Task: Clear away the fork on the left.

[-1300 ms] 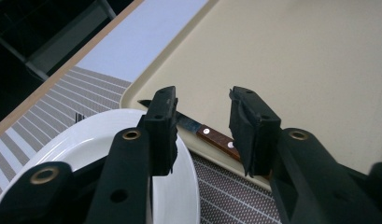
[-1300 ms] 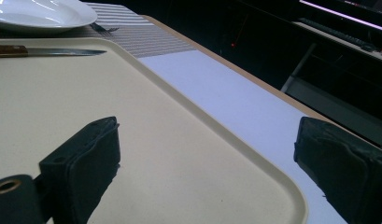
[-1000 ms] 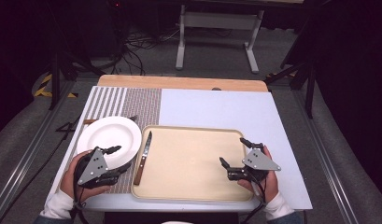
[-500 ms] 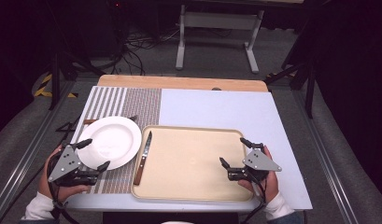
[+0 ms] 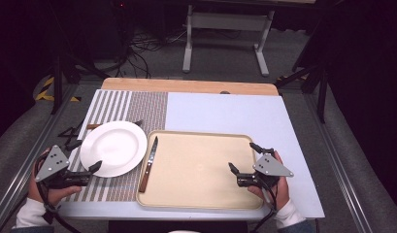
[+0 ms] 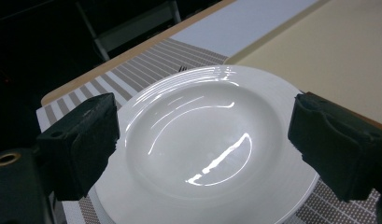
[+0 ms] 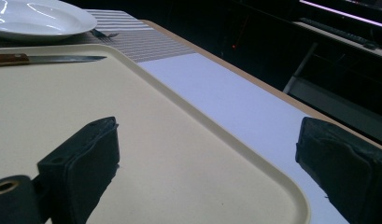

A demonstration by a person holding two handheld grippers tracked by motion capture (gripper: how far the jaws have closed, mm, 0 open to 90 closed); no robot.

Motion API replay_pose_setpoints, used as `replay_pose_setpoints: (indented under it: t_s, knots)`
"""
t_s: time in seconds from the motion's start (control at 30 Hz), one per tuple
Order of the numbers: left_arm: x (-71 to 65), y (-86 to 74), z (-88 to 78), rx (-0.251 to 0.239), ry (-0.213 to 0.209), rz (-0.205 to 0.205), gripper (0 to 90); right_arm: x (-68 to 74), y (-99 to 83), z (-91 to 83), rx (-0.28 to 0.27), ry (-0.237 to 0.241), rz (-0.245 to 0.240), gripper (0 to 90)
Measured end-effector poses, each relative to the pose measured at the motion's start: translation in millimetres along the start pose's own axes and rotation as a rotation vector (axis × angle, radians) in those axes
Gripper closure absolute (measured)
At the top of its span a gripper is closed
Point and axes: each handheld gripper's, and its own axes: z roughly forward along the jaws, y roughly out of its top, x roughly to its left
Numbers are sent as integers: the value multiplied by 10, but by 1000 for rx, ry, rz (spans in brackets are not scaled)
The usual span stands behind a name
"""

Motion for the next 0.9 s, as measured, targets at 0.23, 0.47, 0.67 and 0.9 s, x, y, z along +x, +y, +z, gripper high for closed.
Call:
replay_pose_setpoints:
  t_s: [0.23,0.47,0.67,0.9]
  knots:
    - [198,8,-59,10,27,-19,94,4,15,-16,-3,9,7,74]
    - [533,32,22,42,40,-29,111,-13,19,5,8,19,18,76]
    - [807,104,251,124,29,-6,143,-28,14,26,25,37,27,77]
    - [1116,149,557,209,23,-13,156,-76,21,21,33,45,45,76]
